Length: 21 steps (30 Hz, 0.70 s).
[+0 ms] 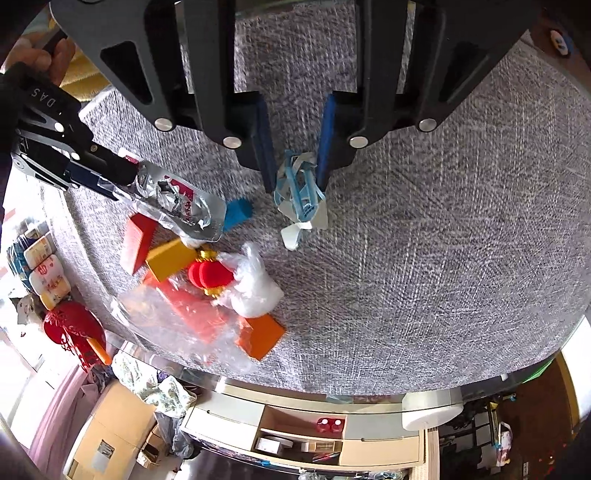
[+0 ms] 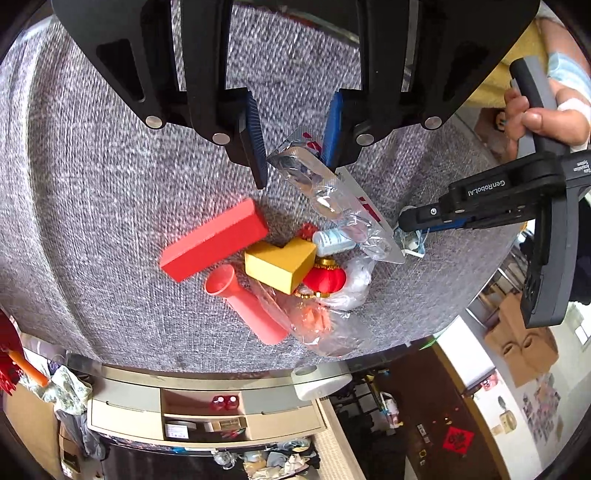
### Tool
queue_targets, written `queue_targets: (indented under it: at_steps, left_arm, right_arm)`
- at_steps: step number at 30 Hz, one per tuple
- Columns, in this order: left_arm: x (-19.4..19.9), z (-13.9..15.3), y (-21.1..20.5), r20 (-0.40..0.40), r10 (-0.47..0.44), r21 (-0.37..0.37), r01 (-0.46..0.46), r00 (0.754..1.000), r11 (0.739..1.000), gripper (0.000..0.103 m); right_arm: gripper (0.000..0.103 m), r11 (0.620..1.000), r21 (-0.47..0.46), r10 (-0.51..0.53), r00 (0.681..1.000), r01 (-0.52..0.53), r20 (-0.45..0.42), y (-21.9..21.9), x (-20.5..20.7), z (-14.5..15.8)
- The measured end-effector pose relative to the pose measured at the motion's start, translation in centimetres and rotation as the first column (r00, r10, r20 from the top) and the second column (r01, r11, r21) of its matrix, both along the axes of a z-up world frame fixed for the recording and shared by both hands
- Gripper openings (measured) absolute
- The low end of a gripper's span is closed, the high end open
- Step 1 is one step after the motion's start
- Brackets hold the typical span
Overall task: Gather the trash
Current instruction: 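Grasp the blue-white mask with the left tool while the right tool grasps the pill blister pack, then lower both tools to the bin and release the mask and blister pack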
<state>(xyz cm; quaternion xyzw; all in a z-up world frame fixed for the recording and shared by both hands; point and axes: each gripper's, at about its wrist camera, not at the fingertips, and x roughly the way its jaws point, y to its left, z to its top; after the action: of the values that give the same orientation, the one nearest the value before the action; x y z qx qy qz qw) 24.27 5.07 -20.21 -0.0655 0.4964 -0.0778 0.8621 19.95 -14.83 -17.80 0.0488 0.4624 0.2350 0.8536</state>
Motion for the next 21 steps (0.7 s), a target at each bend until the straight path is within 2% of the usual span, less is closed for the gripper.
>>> queue_targets:
  at_steps: [5, 21]
  left_arm:
    - [-2.2, 0.5, -0.4, 0.0, -0.014, -0.01, 0.014, 1.0, 1.0, 0.014]
    - [-13.1, 3.5, -3.7, 0.063, -0.074, 0.003, 0.074, 0.995, 0.997, 0.014]
  right_arm:
    - [0.03, 1.0, 0.003, -0.021, 1.0, 0.021, 0.012, -0.9, -1.5, 0.8]
    - [0.03, 0.996, 0.001, -0.093, 0.995, 0.093, 0.047, -4.2, -9.3, 3.0]
